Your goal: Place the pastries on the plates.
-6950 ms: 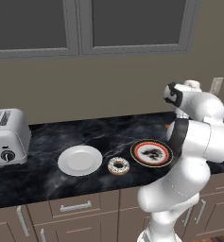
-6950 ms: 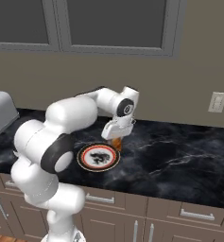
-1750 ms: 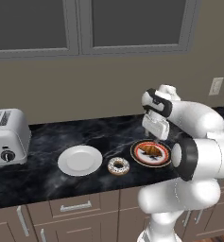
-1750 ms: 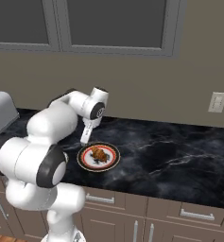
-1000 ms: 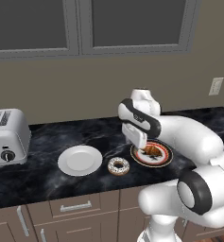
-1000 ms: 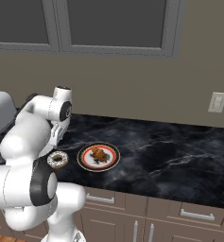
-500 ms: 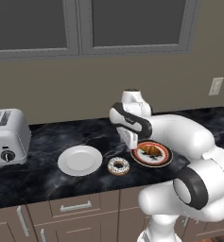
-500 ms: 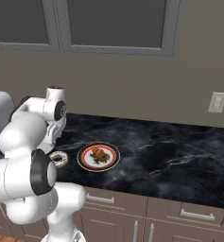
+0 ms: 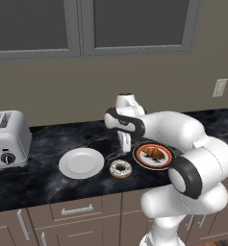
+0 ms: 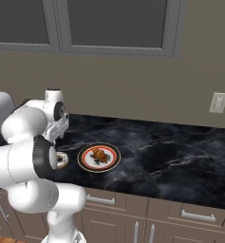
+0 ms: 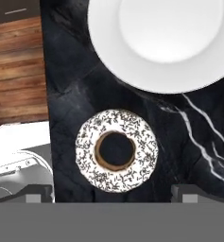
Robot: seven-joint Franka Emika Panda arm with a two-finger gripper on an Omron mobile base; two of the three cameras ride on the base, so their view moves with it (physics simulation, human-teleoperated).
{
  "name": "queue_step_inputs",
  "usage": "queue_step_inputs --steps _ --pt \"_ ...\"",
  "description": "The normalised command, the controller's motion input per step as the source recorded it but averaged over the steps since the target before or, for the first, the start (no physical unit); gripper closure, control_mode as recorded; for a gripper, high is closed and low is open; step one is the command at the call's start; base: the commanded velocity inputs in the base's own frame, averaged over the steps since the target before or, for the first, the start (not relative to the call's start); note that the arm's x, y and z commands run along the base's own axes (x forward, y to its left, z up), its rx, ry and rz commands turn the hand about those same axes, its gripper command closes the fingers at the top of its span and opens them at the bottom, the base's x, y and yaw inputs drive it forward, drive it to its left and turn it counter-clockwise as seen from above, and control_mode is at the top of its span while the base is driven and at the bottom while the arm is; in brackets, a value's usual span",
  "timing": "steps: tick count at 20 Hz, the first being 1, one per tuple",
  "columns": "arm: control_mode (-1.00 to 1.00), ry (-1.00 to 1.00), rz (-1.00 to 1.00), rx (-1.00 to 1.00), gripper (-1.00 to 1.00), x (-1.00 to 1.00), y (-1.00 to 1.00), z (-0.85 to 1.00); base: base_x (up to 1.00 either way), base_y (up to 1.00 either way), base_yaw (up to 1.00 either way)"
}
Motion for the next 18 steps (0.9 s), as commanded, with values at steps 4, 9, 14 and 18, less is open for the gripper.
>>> queue_step_inputs --steps 4,9,14,18 --pt "-1.0 0.0 -0.02 0.0 -1.0 0.0 0.0 -0.4 0.0 0.0 0.0" --pt "-1.0 0.0 -0.01 0.0 -1.0 0.0 0.0 -0.36 0.0 0.0 0.0" --pt "-1.0 0.0 0.0 0.0 -1.0 0.05 0.0 -0.24 0.0 0.0 0.0" --pt "-1.0 0.0 0.0 0.0 -1.0 0.18 0.0 -0.09 0.0 0.0 0.0"
